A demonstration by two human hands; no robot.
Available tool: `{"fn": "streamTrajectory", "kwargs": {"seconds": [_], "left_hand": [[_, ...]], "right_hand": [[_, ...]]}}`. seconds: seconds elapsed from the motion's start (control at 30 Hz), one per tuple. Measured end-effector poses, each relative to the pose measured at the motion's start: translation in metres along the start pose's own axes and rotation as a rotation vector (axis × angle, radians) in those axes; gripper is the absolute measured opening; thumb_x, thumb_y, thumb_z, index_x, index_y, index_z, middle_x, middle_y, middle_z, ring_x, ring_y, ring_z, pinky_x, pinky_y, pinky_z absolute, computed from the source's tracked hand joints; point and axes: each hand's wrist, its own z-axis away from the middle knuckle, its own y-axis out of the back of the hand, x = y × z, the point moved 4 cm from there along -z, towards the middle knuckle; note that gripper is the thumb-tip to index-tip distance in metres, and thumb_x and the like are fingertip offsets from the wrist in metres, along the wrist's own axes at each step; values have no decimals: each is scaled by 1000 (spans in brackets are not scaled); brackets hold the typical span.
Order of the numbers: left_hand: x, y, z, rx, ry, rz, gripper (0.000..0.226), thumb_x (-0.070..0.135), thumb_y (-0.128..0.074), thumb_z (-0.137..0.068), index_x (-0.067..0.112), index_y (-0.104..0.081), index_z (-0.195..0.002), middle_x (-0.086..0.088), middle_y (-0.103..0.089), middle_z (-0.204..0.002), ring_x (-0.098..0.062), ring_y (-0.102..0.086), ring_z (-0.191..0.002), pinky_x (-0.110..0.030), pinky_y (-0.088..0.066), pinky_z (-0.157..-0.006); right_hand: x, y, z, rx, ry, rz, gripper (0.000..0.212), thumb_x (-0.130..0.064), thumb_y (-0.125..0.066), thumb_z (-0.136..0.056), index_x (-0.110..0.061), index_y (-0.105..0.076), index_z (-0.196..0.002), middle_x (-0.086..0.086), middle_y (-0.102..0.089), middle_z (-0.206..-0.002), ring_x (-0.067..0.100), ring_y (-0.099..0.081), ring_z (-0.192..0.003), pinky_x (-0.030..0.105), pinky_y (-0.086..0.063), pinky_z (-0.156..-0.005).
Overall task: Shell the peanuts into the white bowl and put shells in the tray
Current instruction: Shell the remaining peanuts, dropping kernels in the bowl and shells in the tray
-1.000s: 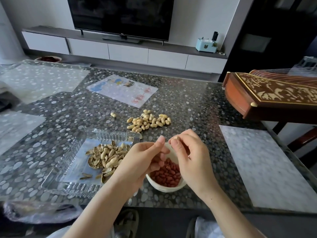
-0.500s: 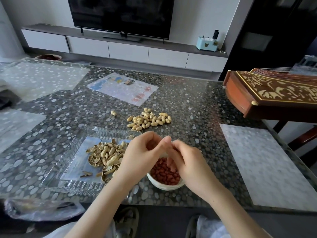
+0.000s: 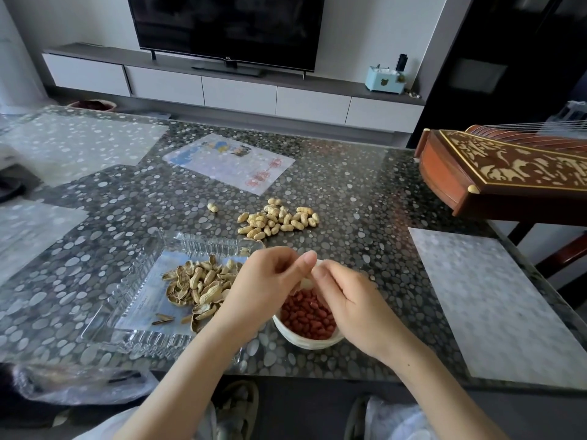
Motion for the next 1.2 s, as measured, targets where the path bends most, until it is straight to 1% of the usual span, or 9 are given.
{"fn": "streamTrajectory", "kwargs": {"seconds": [0.13, 0.3, 0.43, 0.6, 0.7, 0.77, 0.83, 0.97, 1.2], "left_hand": [[2, -6, 0, 16, -49, -59, 60, 66, -47, -71, 6, -58, -70, 7, -46, -53, -9, -38, -50, -24, -32, -52], [9, -15, 2, -48, -133, 26, 47, 53, -42, -84, 8, -49, -73, 14, -38, -54, -3, -33, -52, -16, -31, -52], [14, -23, 9, 69, -173, 123, 45, 44, -39, -92, 3, -49, -77, 3, -43, -63, -7, -38, -59, -23, -36, -55], [16, -30, 11, 122, -190, 81, 43, 38, -33, -94, 0, -47, -77, -3, -45, -65, -10, -39, -58, -32, -36, -54], [15, -28, 9, 98, -192, 41, 44, 38, -31, -95, 1, -47, -77, 1, -44, -65, -8, -37, -58, -29, -35, -54], [15, -26, 9, 81, -202, -10, 44, 38, -30, -96, 2, -47, -78, 2, -43, -65, -8, -37, -58, -32, -36, -56], [15, -25, 9, 73, -196, -43, 44, 40, -29, -95, 4, -47, -77, 4, -42, -64, -8, -37, -58, -33, -36, -58], [9, -21, 7, 43, -119, -49, 42, 44, -33, -93, 9, -46, -73, 8, -39, -60, -7, -35, -57, -29, -33, -59], [6, -22, 5, 25, -48, -71, 35, 30, -41, -99, 26, -46, -65, 24, -50, -50, 4, -44, -51, -14, -31, -56]], "right_hand": [[-1, -1, 0, 80, -21, -92, 37, -28, -37, -101, -34, -52, -68, -15, -50, -58, 1, -44, -55, 18, -35, -55], [-1, 0, 1, 101, -25, -178, 35, -27, -37, -101, -8, -59, -81, -10, -51, -61, 1, -45, -58, 22, -38, -55], [-6, -6, 4, 305, 10, -185, 33, -24, -38, -101, -20, -58, -75, -17, -55, -58, 1, -49, -53, 14, -35, -51], [-1, -13, 2, 438, -48, -231, 40, -36, -38, -96, -13, -58, -71, 1, -53, -56, 19, -47, -53, 39, -39, -51], [-2, -12, 2, 402, -72, -277, 42, -29, -39, -101, -5, -61, -75, 10, -58, -63, 20, -51, -58, 38, -43, -55], [-1, -8, 2, 389, -100, -321, 43, -22, -39, -102, -9, -57, -65, 0, -54, -54, 3, -48, -52, 23, -39, -49], [3, -3, 1, 372, -159, -320, 48, -20, -37, -102, -16, -45, -55, -11, -44, -44, -1, -39, -44, 12, -31, -47], [13, 3, -3, 249, -349, -348, 46, -31, -40, -101, -15, -44, -58, -12, -41, -48, 4, -37, -47, 18, -32, -48], [26, 1, -1, 42, -632, -824, 44, -32, -41, -101, -14, -43, -61, -4, -30, -45, 7, -22, -36, 19, -16, -37]]}}
